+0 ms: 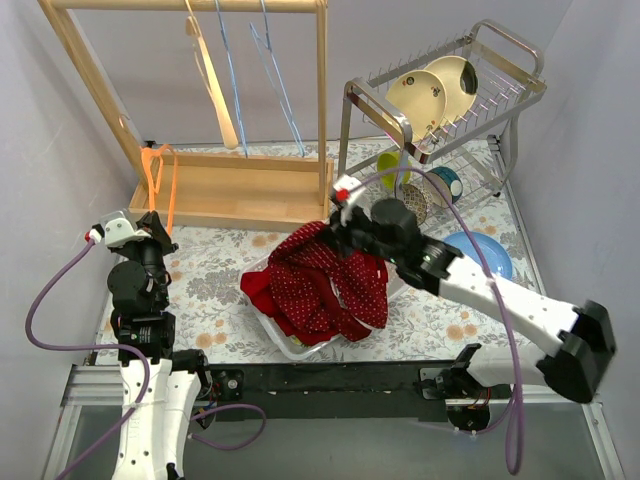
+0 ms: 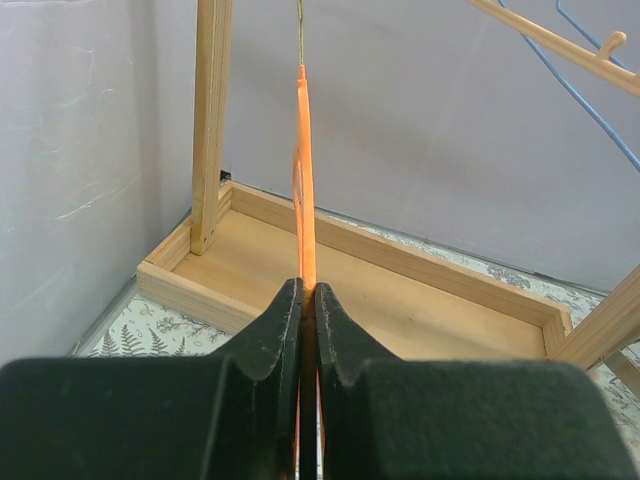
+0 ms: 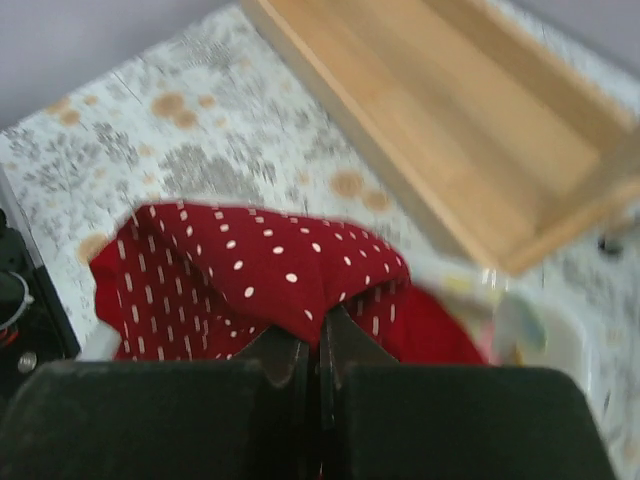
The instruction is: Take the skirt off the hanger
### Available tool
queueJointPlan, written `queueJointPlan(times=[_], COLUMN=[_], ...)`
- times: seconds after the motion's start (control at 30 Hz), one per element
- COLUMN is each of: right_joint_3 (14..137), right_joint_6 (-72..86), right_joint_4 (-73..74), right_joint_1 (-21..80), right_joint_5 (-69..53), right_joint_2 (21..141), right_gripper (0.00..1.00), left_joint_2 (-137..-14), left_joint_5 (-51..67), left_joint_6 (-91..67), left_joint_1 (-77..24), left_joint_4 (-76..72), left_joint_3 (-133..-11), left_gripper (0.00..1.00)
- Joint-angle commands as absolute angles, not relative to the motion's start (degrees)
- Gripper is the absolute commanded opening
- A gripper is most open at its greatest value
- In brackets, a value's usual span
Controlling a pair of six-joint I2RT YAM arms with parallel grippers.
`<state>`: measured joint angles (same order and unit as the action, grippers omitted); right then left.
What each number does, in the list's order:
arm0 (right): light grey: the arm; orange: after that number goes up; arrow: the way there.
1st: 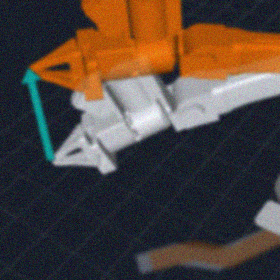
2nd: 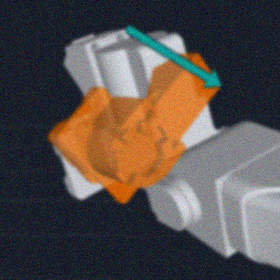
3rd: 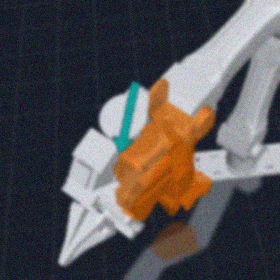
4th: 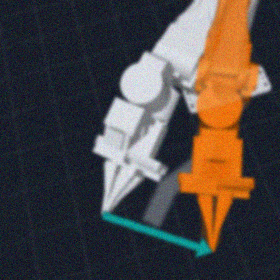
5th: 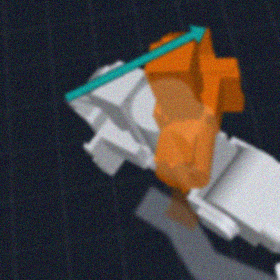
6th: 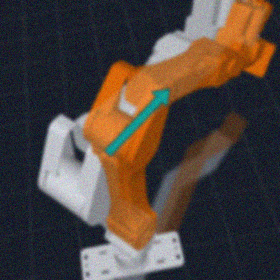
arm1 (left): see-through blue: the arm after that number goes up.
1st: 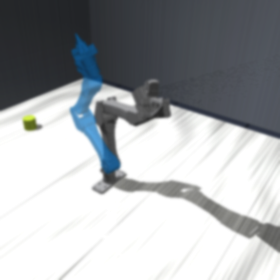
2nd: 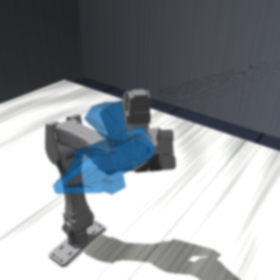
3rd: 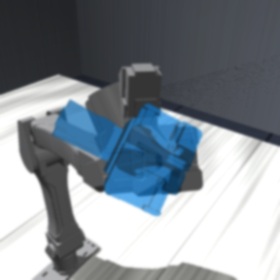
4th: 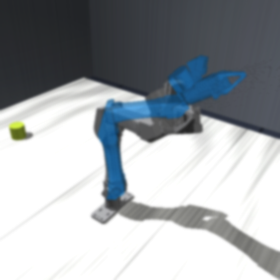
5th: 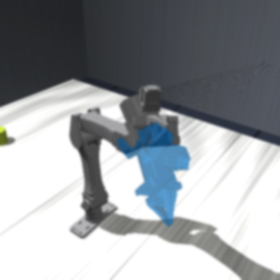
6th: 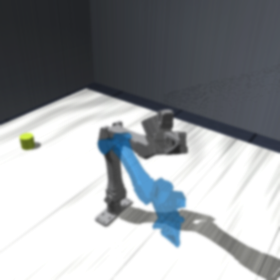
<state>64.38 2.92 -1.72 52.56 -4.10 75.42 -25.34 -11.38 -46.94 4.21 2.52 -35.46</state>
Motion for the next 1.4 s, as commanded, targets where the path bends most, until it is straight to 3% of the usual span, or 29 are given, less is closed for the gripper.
queueJointPlan(times=[0.0,0.17,0.43,0.47,0.57,0.67,0.83,0.97,1.2,1.33,1.37], right_joint_3=[47.40,38.59,42.10,42.53,46.74,51.58,61.15,68.00,71.64,68.56,67.34], right_joint_6=[12.99,12.75,12.92,12.66,11.17,10.46,9.06,8.79,9.93,12.30,13.61], right_joint_4=[-1.21,-3.43,6.75,7.90,13.59,19.66,28.90,31.82,23.67,12.07,10.74], right_joint_1=[52.56,52.47,52.56,52.56,52.56,52.47,52.56,52.47,52.47,52.47,52.47], right_joint_5=[6.16,7.46,9.41,9.93,10.98,11.51,12.13,6.87,0.44,-2.63,-2.81], right_joint_2=[64.80,66.00,77.08,76.73,73.75,69.62,63.99,62.67,67.67,73.55,76.61], right_gripper=[0.01,0.01,0.04,0.19,0.44,0.57,0.66,0.66,0.63,0.35,0.33], left_joint_2=[-25.22,-25.22,-25.13,-25.22,-25.22,-25.05,-25.05,-25.05,-24.79,-24.79,-24.79], left_joint_5=[-11.07,-11.07,-11.60,-11.60,-11.51,-11.78,-11.51,-11.08,-11.25,-10.99,-11.07], left_joint_6=[-47.11,-47.20,-46.85,-46.93,-46.93,-46.85,-46.93,-47.02,-47.02,-47.02,-46.85], left_joint_1=[3.96,3.96,3.96,4.04,3.96,4.04,3.96,3.96,4.04,4.04,3.96], left_joint_4=[0.35,0.35,0.35,0.35,0.35,0.26,0.35,0.35,0.35,0.35,0.35], left_joint_3=[-35.42,-35.42,-35.16,-35.24,-35.16,-35.07,-35.07,-34.98,-34.81,-34.81,-34.89], left_gripper=[0.00,0.00,0.00,0.00,0.00,0.00,0.00,0.00,0.00,0.00,0.00])
